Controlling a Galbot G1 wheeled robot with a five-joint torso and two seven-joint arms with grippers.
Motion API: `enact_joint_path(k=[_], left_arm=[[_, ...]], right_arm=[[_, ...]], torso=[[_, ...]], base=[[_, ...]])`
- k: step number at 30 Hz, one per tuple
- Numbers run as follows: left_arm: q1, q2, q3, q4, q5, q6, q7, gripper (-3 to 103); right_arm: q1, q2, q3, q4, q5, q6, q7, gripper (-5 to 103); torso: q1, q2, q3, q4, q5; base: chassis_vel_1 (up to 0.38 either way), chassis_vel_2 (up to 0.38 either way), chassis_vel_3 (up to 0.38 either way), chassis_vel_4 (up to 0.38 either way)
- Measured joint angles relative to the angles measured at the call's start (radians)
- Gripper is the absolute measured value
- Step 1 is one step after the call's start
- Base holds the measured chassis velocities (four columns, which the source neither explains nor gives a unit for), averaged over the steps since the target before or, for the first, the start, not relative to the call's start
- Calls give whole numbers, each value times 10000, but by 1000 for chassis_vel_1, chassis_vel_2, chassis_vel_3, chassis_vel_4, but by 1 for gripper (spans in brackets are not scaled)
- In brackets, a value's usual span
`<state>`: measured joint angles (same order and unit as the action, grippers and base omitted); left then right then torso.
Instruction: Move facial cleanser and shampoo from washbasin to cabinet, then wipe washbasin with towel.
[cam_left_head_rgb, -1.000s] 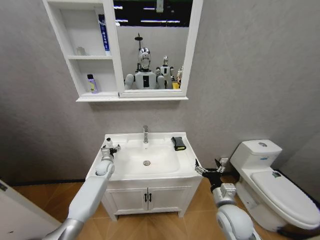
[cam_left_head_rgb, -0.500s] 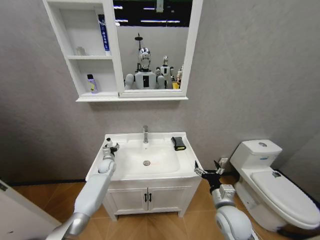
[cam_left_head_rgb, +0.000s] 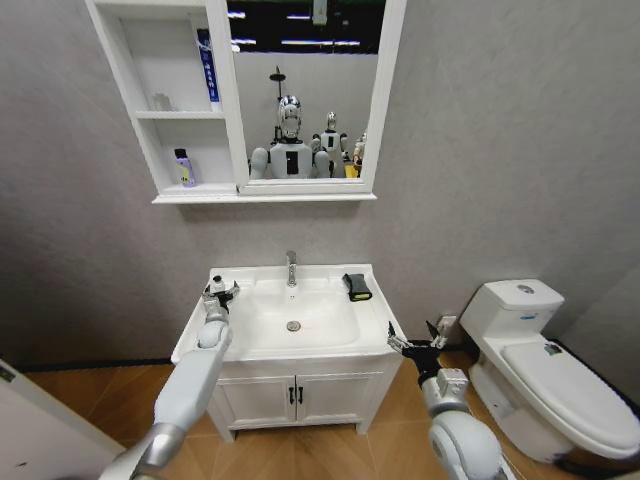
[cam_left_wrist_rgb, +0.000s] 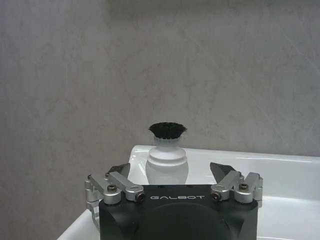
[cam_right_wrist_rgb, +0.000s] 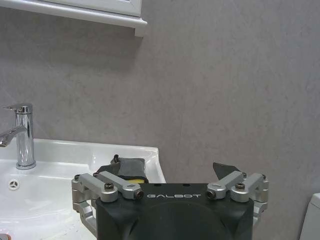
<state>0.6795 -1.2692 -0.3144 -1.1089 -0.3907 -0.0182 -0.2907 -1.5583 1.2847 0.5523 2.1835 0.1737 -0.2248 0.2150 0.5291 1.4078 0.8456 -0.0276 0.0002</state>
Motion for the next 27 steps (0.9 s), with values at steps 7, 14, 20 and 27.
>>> enact_joint_path(k=[7, 14, 20, 27], left_arm=[[-40, -16, -1, 69, 29, -14, -68, 68], [38, 46, 23, -307, 85, 396, -204, 43], [407, 403, 169, -1648, 22, 1441, -949, 42], [561, 1163, 462, -3972, -937, 2339, -2054, 42]], right_arm=[[18, -2, -24, -7, 0, -1, 3, 100], [5, 1, -21, -33, -8, 20, 14, 100], [85, 34, -37, -103, -8, 31, 12, 100], [173, 83, -132, -223, -18, 93, -28, 100]], torso=[[0, 0, 0, 0, 0], [0, 0, 0, -2, -1], [0, 0, 0, 3, 0], [-1, 0, 0, -2, -1]], base=[[0, 0, 0, 0], [0, 0, 0, 0], [0, 0, 0, 0], [0, 0, 0, 0]])
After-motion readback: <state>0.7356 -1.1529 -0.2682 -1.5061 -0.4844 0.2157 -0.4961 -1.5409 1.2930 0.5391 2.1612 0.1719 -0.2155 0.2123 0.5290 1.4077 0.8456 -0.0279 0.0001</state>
